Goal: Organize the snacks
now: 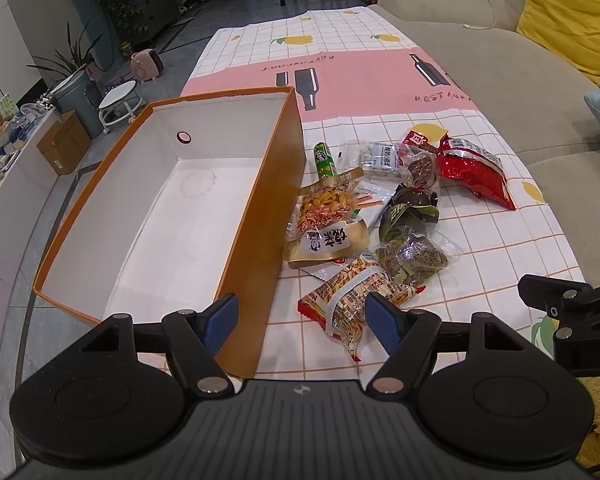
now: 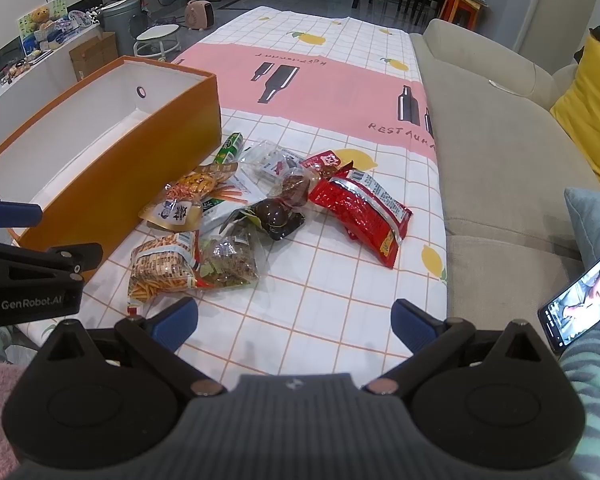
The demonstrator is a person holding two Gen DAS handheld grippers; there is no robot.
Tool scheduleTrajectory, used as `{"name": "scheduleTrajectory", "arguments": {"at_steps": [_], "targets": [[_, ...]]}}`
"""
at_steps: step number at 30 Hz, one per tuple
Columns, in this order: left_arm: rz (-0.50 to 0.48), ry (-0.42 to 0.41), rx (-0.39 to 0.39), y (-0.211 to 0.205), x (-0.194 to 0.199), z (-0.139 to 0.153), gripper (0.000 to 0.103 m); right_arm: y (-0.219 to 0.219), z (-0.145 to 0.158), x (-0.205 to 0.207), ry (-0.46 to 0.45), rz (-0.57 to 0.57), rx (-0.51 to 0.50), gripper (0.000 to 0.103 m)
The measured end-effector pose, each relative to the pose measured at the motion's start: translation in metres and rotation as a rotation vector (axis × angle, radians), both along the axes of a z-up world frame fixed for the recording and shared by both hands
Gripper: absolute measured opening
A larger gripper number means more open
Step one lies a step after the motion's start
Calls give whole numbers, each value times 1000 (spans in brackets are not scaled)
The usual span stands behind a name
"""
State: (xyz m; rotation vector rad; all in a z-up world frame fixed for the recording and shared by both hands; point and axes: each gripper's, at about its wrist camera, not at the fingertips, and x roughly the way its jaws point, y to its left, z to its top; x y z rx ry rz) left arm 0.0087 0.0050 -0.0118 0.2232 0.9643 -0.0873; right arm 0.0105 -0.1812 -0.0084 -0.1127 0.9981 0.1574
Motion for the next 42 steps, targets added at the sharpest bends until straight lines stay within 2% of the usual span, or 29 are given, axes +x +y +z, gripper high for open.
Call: {"name": "scheduleTrajectory", "arguments": {"at_steps": [36,42], "targets": [[-1,4,-2,0,0,-1,84,-2,-5,0,4,-2,-2,99],[-41,-4,-27,-4,2,-7,81,-7,-10,2,-58,8,12,99]]}}
